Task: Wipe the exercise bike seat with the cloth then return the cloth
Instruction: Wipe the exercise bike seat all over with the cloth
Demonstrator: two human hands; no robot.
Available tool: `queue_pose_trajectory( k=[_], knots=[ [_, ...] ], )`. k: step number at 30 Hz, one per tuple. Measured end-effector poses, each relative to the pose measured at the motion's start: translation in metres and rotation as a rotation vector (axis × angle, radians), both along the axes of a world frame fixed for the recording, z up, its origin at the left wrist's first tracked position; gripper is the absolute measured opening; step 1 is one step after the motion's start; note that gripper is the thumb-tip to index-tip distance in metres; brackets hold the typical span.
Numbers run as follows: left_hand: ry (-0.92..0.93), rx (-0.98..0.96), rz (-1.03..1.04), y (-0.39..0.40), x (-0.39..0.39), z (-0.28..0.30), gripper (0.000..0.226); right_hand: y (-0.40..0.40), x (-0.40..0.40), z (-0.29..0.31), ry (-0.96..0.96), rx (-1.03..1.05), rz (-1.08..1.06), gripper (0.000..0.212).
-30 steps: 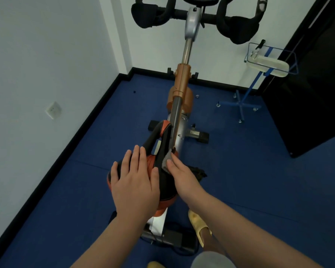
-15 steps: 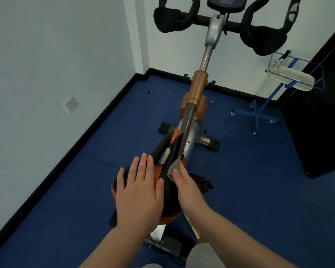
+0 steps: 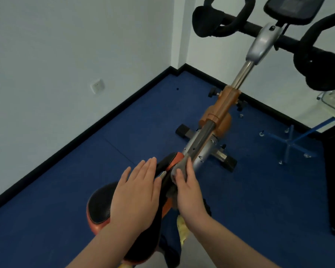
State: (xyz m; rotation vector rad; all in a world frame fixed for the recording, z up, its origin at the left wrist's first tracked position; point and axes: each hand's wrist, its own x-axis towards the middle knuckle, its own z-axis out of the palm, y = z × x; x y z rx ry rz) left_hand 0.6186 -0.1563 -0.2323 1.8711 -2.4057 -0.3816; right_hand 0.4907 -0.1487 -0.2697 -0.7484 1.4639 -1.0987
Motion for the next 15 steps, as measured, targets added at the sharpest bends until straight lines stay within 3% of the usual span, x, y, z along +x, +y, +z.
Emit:
queue_pose_trajectory(
  k=[3,6,10,15],
  knots=[
    [-0.008,-0.028,0.049,0.000,-0.001,-0.001,0.058,-0.029,-0.019,0.008,0.155,-0.103,0.135,0.035],
    [0.087,-0.054,0.162,0.005,0.002,0.003,0.055,-0.042,-0.047,0.009,0.336,-0.182,0.396,0.028],
    [0.170,-0.107,0.369,0.026,0.013,0.007,0.052,-0.066,-0.074,0.024,0.415,-0.197,0.698,0.033],
    [0.145,-0.137,0.634,0.051,0.015,-0.001,0.055,-0.086,-0.021,0.051,0.822,-0.503,1.325,0.042]
  ],
)
